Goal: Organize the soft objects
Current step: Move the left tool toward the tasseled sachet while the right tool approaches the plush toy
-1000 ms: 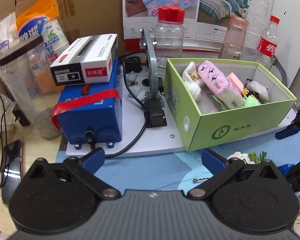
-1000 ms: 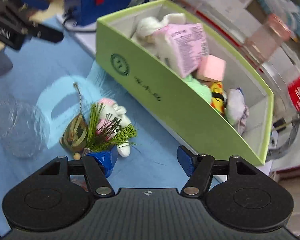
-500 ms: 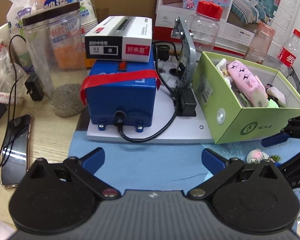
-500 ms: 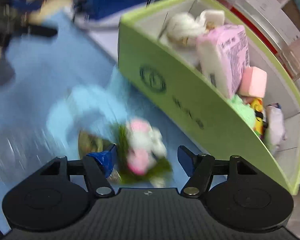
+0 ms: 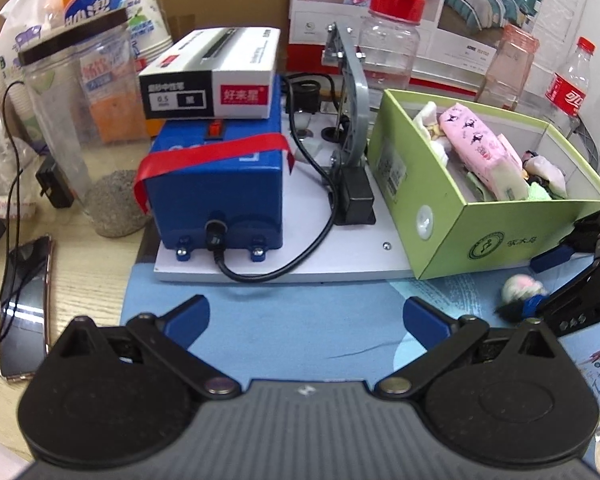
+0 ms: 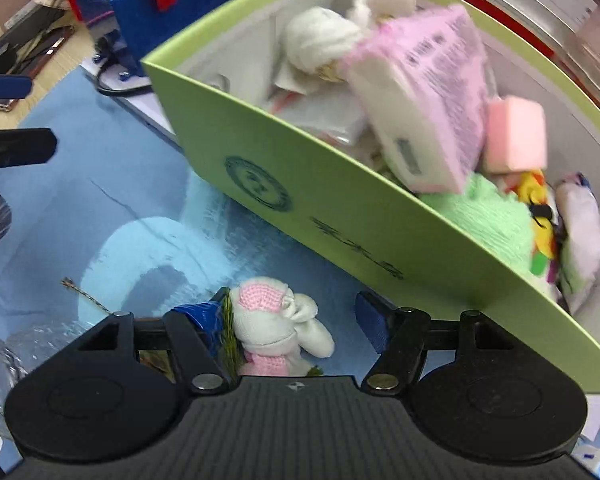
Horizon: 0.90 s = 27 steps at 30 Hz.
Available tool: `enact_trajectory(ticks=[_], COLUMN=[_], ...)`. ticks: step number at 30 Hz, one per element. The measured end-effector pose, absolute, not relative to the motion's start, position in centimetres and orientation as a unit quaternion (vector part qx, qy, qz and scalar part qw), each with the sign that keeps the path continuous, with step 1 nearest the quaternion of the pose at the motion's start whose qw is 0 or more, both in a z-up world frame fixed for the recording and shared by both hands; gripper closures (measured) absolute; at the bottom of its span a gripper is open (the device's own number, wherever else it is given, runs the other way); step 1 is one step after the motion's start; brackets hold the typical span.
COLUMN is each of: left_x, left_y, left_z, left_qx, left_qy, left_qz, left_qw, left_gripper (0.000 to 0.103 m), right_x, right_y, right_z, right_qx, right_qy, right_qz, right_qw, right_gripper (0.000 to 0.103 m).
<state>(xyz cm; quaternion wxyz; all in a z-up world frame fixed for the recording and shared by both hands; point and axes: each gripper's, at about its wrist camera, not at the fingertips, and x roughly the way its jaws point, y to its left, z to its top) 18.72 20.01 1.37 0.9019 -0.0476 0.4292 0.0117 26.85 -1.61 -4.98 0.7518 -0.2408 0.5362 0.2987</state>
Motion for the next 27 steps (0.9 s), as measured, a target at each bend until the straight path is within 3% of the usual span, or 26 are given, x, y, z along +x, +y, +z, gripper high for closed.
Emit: enact_trajectory(ticks=[8,16,27], left_x=[20.0,24.4,26.9], left_y=[14.9,5.7,2.4], left_z=[3.2,1.2,-3.7], left_qx=[0.006,0.126,0.206], left_qy=[0.445,0.507,0.599], left_qz=[-0.113,-0.213,-0.222], left_qw=[0.888,0.826,0.741], left_gripper=[0.0,0.0,0.001], right_x=[26.6,20.1,17.5], right_y=[-10.7,-19.1,-24.5], right_z=[-3.6,-0.6,-0.8], right_qx=[-0.257,-0.051,0.011], right_qy=[0.513,0.388,0.376], right_qz=[0.166,0.178,0.161], right_qw=[0.802,0.903,0.913], right_gripper=[0.049,0.048,0.047])
